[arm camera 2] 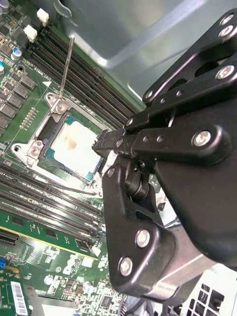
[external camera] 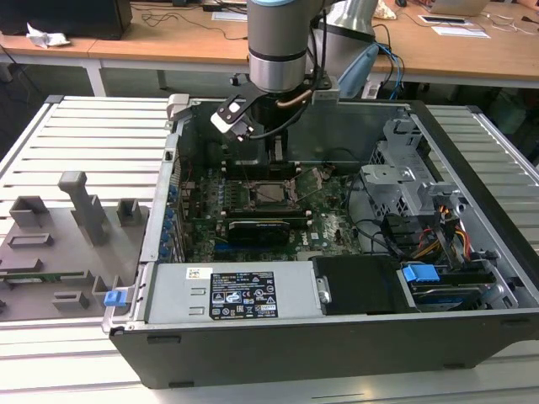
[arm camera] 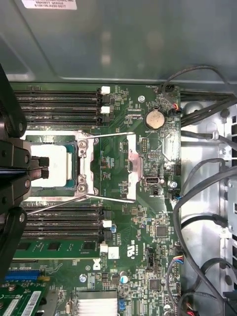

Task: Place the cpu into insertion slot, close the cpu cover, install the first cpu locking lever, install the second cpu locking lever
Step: 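Close the cpu cover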

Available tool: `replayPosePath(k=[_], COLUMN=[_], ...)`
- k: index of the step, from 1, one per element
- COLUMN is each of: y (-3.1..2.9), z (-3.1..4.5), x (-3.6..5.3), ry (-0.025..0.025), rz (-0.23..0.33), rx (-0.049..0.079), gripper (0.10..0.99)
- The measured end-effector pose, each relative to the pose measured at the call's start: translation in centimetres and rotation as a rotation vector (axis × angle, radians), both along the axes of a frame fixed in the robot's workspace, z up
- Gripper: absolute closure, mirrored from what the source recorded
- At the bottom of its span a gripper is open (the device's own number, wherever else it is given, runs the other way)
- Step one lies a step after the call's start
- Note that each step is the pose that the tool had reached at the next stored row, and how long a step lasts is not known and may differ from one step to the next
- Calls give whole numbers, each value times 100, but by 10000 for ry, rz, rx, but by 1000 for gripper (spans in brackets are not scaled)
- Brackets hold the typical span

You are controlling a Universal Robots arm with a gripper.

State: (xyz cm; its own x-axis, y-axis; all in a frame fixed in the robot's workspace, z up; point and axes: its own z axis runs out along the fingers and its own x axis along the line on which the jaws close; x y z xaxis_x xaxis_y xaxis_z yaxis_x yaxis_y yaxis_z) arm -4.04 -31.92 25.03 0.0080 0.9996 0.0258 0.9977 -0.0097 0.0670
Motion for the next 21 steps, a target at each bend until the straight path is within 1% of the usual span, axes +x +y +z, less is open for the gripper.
replayPosePath(k=[4, 5, 6, 7, 8, 12, 13, 15, 16, 18, 21], y=[0, 0, 0, 0, 0, 0, 0, 0, 0, -1, 0], z=[14, 15, 16, 15, 20, 89, 90, 91, 92, 92, 111], x=[4, 18, 49, 71, 72, 72, 75, 134, 182, 240, 245], ry=[0, 23, 60, 75, 78, 77, 78, 122, 143, 168, 175], rz=[1, -5, -10, -11, -11, -12, -10, -12, -11, -11, -12], rx=[3, 2, 23, 35, 33, 36, 39, 36, 35, 36, 35], gripper=[980, 980, 980, 980, 980, 980, 980, 980, 980, 980, 980])
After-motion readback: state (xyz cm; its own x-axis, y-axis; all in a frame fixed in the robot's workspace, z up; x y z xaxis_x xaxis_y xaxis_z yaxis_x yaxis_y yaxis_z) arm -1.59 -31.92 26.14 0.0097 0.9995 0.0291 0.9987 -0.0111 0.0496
